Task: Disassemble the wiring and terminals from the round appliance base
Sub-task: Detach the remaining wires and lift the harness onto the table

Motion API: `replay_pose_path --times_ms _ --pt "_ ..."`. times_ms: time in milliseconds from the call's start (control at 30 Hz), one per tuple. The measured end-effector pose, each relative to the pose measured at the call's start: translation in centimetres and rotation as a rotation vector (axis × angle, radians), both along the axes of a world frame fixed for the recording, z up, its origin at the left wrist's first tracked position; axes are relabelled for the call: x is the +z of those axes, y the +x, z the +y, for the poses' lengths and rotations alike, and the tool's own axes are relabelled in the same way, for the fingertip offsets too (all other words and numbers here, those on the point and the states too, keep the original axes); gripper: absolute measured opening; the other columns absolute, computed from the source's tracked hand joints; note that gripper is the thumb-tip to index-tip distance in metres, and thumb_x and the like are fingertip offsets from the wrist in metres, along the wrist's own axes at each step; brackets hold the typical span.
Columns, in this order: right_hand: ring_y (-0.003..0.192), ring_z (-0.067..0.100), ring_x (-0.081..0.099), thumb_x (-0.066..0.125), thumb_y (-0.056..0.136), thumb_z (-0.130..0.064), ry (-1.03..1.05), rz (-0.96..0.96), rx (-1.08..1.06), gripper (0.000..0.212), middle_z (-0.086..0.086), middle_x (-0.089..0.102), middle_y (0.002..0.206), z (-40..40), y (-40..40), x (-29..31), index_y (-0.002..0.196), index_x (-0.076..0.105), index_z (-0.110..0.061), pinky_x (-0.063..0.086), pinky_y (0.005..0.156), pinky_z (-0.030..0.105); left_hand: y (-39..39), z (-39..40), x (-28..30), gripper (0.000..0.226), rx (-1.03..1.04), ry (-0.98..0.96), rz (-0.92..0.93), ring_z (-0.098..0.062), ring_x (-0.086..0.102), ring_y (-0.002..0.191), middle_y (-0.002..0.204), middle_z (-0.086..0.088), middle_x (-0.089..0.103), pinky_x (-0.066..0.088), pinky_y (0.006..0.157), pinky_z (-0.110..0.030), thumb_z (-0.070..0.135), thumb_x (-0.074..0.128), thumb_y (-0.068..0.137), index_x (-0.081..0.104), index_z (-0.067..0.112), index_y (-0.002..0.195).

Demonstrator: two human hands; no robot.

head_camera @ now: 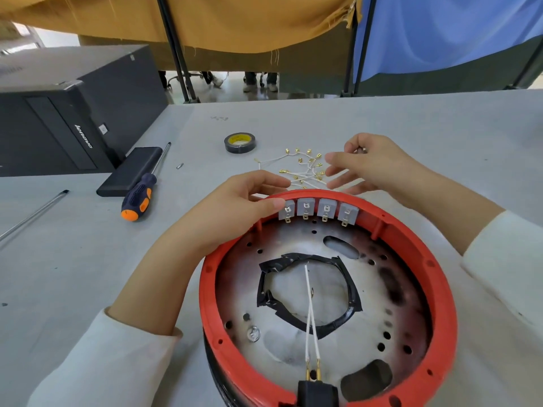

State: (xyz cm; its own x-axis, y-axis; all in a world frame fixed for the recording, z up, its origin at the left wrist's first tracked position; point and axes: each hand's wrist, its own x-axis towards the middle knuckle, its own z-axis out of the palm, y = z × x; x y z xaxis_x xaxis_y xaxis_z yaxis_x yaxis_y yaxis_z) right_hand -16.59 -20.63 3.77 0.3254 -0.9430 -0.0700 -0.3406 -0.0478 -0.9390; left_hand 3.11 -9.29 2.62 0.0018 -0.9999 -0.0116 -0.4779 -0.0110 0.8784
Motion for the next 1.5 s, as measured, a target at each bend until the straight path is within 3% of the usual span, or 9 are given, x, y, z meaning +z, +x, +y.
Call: replay_pose_path --times_ms 200,300,500,667,867,1067,1167,1333,1500 --pt "0.056 0.007 0.057 0.075 0.07 -0.053 -0.215 0.631 0.137 0.034 -0.008 0.057 0.071 3.7 -1.6 3.2 0.086 0.063 -0.025 0.04 0.042 0.015 0.5 0.1 0.1 0.027 0.171 0.02 -0.166 -0.009 0.056 0.102 0.118 0.011 0.059 0.046 0.08 -0.019 0.022 0.05 0.096 0.053 0.03 0.122" --pt "0.065 0.013 0.062 0.076 0.076 -0.035 -0.211 0.745 0.187 0.031 -0.008 0.055 0.08 4.5 -2.0 3.9 0.099 0.059 -0.022 0.047 0.048 0.02 0.7 0.2 0.4 0.028 0.203 0.087 -0.295 -0.019 0.058 0.103 0.12 0.002 0.061 0.046 0.091 -0.034 0.026 0.043 0.098 0.051 0.028 0.125" --pt "0.067 0.011 0.053 0.055 0.085 -0.006 -0.38 0.947 0.263 0.028 -0.012 0.053 0.074 4.5 -1.5 3.4 0.108 0.063 -0.021 0.037 0.048 0.02 1.7 0.8 1.6 0.033 0.214 0.184 -0.308 -0.017 0.061 0.098 0.113 0.014 0.06 0.047 0.088 -0.032 0.043 0.048 0.093 0.05 0.037 0.125" --pt "0.087 0.015 0.058 0.065 0.086 -0.011 -0.478 0.849 0.418 0.031 -0.012 0.062 0.083 4.6 0.1 3.3 0.112 0.065 -0.027 0.043 0.068 0.026 1.0 0.7 1.4 0.041 0.11 0.096 -0.192 0.012 0.051 0.092 0.119 0.02 0.054 0.036 0.072 -0.011 0.05 0.055 0.087 0.047 0.041 0.126" --pt "0.093 0.015 0.059 0.068 0.084 -0.024 -0.551 0.626 0.539 0.022 -0.007 0.065 0.098 6.0 3.0 1.9 0.102 0.067 -0.037 0.049 0.085 0.038 0.4 0.8 1.0 0.06 -0.106 0.119 -0.044 0.012 0.061 0.092 0.117 0.021 0.058 0.046 0.066 -0.002 0.031 0.065 0.085 0.034 0.039 0.137" --pt "0.089 0.008 0.061 0.075 0.076 -0.037 -0.511 0.642 0.377 0.03 -0.01 0.067 0.094 5.8 0.4 3.2 0.104 0.063 -0.036 0.049 0.085 0.03 -0.5 0.6 0.2 0.057 -0.095 0.177 -0.074 -0.017 0.06 0.11 0.112 0.018 0.06 0.046 0.099 -0.034 0.012 0.049 0.095 0.029 0.039 0.141" --pt "0.085 0.011 0.059 0.074 0.077 -0.034 -0.51 0.768 0.259 0.031 -0.009 0.066 0.09 5.8 -1.8 3.6 0.107 0.064 -0.032 0.047 0.078 0.029 0.0 0.5 0.3 0.057 0.007 0.184 -0.126 -0.028 0.058 0.112 0.111 0.018 0.058 0.044 0.1 -0.04 0.005 0.04 0.094 0.035 0.041 0.138" --pt "0.068 0.0 0.048 0.067 0.085 -0.02 -0.428 0.86 0.207 0.025 -0.017 0.052 0.071 5.5 -3.1 2.5 0.109 0.063 -0.026 0.036 0.058 0.018 1.3 0.8 0.9 0.048 0.101 0.199 -0.156 -0.026 0.062 0.106 0.112 0.012 0.06 0.049 0.094 -0.039 0.008 0.043 0.093 0.047 0.04 0.128" --pt "0.084 0.012 0.056 0.063 0.087 -0.014 -0.486 0.847 0.24 0.029 -0.017 0.054 0.07 5.1 -1.4 2.6 0.111 0.064 -0.03 0.048 0.079 0.031 1.7 0.9 1.2 0.034 0.003 0.163 -0.071 -0.004 0.062 0.103 0.116 0.021 0.061 0.046 0.095 -0.026 0.027 0.056 0.092 0.051 0.045 0.121"
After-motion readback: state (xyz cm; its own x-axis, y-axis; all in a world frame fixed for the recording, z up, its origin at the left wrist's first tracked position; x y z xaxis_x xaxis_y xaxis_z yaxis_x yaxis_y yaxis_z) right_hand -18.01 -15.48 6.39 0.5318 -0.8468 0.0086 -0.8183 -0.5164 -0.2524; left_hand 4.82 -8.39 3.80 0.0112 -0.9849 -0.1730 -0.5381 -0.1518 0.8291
